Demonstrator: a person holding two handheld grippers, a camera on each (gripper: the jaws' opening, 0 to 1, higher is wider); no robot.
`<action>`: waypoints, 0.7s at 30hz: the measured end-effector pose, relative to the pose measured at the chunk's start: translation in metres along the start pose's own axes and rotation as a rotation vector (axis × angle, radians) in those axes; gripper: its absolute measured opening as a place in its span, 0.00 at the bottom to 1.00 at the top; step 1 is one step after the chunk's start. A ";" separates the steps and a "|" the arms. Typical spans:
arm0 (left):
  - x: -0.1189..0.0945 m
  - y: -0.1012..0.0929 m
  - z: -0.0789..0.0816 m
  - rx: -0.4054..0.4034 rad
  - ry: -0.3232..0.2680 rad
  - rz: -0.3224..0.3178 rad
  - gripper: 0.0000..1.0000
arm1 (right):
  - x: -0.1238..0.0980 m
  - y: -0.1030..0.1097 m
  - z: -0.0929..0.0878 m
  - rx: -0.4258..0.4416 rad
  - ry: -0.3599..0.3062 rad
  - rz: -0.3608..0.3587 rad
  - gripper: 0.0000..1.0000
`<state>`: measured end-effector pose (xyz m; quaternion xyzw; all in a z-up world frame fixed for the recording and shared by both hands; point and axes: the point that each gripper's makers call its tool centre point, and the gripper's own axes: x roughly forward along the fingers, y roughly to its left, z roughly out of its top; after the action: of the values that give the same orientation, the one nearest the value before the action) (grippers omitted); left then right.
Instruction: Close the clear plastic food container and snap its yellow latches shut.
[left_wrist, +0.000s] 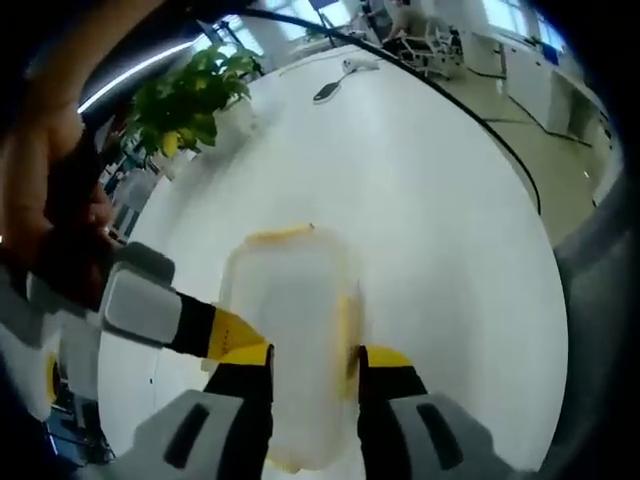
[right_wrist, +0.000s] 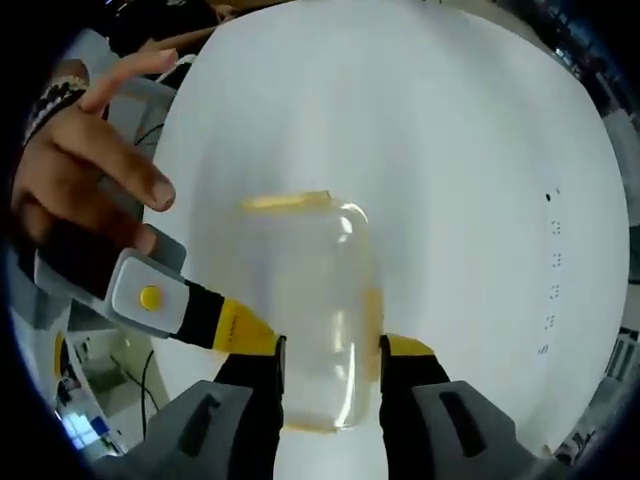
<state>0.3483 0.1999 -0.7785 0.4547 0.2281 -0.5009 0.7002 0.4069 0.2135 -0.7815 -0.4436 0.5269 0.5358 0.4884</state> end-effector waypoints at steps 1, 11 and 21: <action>0.000 0.000 0.000 0.000 -0.007 0.002 0.26 | -0.001 0.000 0.000 -0.003 0.002 0.000 0.34; 0.002 0.001 0.001 0.032 0.023 0.020 0.24 | 0.000 0.000 0.002 0.000 0.009 -0.001 0.32; 0.003 0.003 0.002 0.080 0.019 0.018 0.23 | 0.000 0.001 0.004 0.001 0.006 0.016 0.30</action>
<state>0.3515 0.1974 -0.7787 0.4892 0.2102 -0.4989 0.6838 0.4057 0.2171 -0.7810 -0.4410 0.5322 0.5379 0.4826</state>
